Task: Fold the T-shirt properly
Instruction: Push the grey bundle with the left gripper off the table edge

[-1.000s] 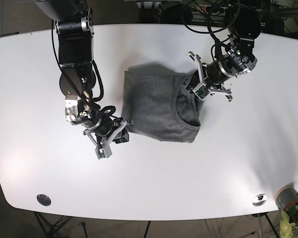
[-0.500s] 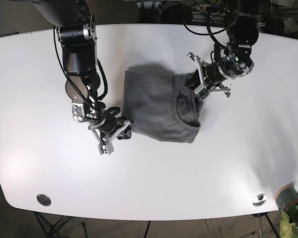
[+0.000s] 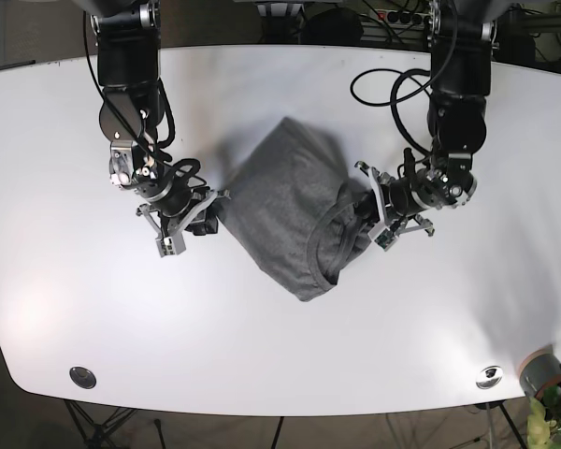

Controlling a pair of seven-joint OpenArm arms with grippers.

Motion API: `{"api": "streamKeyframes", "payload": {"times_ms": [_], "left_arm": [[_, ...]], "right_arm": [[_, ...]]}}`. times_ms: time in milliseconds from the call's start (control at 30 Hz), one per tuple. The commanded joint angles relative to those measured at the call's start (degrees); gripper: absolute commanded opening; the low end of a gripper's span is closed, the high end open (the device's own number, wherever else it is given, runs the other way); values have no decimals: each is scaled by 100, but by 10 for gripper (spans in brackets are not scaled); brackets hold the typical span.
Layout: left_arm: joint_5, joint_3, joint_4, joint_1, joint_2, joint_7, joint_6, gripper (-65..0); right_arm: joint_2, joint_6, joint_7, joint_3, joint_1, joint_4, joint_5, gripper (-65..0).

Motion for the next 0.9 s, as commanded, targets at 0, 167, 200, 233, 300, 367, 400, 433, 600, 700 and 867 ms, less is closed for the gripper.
{"api": "streamKeyframes", "payload": {"times_ms": [0, 167, 200, 233, 300, 367, 400, 433, 600, 700, 867], "left_arm": [[0, 52, -122, -346, -28, -18, -3, -608], [9, 96, -184, -759, -37, -18, -3, -608], [17, 96, -184, -829, -37, -18, -3, -608], [26, 96, -175, -900, -46, -18, -3, -608], [35, 87, -166, -1040, -116, -18, -3, -608], [26, 96, -166, -1155, -248, -18, -3, -608], [26, 96, -148, -1190, -283, -18, -3, -608], [26, 96, -140, -1225, -283, -18, -3, -607], [35, 52, 326, -1207, -494, 17, -3, -607], [44, 52, 695, -961, -503, 17, -3, -604], [44, 87, 1311, -442, -485, 0, 634, -444]], "right_arm": [[12, 50, 109, 1, -171, 388, 49, -547], [-32, 50, 100, -8, -663, 749, 58, -545], [-50, 50, 100, -26, -778, 819, 58, -545], [-94, 50, 100, -114, -866, 881, 75, -544], [-138, 50, 100, -377, -997, 960, 49, -545], [-111, 42, 100, -685, -1077, 995, 49, -547], [-129, 33, 100, -826, -1094, 1004, 49, -547], [-138, 15, 100, -975, -1112, 1004, 67, -547], [-146, 6, 91, -1573, -1217, 1276, 84, -547], [-129, -2, -32, -1687, -1296, 1505, 49, -547], [-120, -2, -295, -1406, -1288, 1865, 93, -547]]}}
